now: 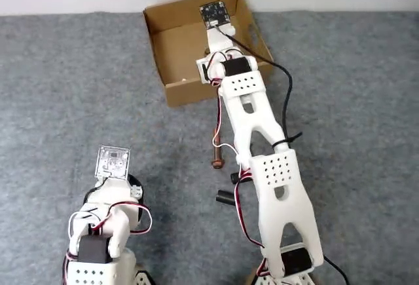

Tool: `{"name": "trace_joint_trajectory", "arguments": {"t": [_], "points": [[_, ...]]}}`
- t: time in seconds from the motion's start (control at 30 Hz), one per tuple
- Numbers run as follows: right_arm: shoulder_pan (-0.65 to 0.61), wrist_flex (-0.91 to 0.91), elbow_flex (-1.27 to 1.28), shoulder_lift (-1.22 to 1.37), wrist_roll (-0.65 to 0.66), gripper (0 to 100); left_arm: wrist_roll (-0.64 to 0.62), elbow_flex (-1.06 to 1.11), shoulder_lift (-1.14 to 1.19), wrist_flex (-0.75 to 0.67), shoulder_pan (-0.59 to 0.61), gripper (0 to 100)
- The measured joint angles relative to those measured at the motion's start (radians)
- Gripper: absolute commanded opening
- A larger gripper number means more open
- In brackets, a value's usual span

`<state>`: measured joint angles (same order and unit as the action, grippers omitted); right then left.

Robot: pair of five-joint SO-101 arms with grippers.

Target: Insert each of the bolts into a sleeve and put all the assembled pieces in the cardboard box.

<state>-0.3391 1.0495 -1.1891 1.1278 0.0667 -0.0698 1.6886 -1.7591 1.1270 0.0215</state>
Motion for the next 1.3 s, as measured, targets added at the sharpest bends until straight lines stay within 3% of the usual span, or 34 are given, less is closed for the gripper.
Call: {"name": "trace_joint_trajectory", "arguments": {"t": [0.1,0.47,0.63,0.87,1.1,1.3], "points": [[0.0,0.08,-0.089,0.037,0.009,17.3,0.0,0.0,0.0,0.0,0.0,0],[-0.011,0.301,-0.358,0.049,0.014,0.8,0.0,0.0,0.0,0.0,0.0,0],[-0.02,0.496,-0.443,0.041,0.014,1.0,0.002,0.0,0.0,0.0,0.003,0],[-0.018,0.7,-0.443,-0.054,0.048,1.0,0.002,0.0,0.0,0.0,0.037,0],[-0.02,0.704,-0.425,-0.161,0.181,1.0,0.002,0.0,0.0,0.0,0.037,0],[-0.037,0.704,-0.104,-0.388,0.189,1.0,0.002,0.0,0.0,0.0,0.037,0]]}}
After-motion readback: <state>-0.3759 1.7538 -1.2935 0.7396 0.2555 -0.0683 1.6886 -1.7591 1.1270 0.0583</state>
